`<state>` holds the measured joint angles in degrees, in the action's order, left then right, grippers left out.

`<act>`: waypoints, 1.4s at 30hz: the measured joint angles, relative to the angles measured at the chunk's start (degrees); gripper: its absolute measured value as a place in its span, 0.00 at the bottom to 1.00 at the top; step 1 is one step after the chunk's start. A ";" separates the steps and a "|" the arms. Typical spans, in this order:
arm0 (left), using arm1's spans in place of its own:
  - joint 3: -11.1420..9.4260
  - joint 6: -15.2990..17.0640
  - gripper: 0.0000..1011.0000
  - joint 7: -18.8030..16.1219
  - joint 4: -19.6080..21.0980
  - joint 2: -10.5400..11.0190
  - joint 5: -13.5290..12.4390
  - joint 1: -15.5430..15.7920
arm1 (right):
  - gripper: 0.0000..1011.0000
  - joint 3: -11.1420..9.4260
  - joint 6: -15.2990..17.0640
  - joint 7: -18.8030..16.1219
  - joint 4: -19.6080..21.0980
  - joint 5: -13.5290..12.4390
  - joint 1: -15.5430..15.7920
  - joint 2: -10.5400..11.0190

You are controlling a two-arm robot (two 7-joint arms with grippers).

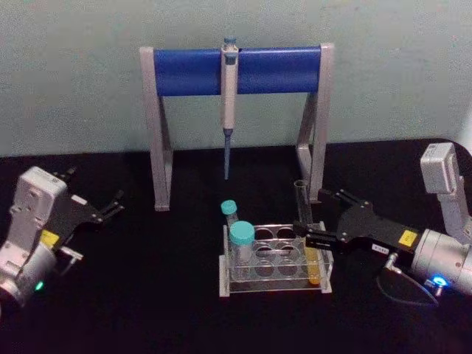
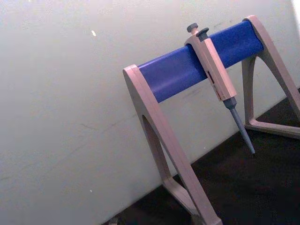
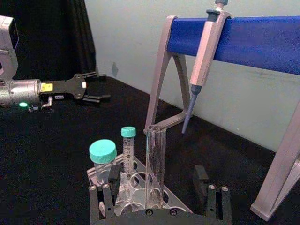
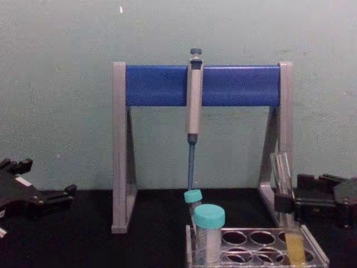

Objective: Pick up the test tube from the test tube rack, shake it, then place it back into the test tube rack.

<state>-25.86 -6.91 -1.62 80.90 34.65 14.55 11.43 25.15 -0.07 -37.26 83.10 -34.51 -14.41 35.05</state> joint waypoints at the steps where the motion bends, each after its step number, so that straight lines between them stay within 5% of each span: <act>1: 0.00 0.00 0.99 0.00 0.00 0.00 0.00 0.00 | 0.99 0.00 0.00 0.00 0.00 0.00 0.00 0.00; 21: 0.00 0.00 0.99 0.00 0.00 0.00 0.00 0.00 | 0.99 -1.01 -2.18 0.72 1.13 0.14 0.97 -0.07; 33: 0.00 0.00 0.99 0.00 0.00 0.00 0.00 0.00 | 0.99 -6.38 -12.31 1.87 3.26 -1.39 5.02 -2.44; 42: 0.00 0.00 0.99 0.00 0.00 0.00 -0.01 0.00 | 0.99 -11.11 -15.99 9.84 4.08 0.17 7.93 -6.23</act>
<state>-25.86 -6.91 -1.62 80.90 34.65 14.55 11.43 14.03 -16.05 -27.42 87.19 -34.34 -6.48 28.82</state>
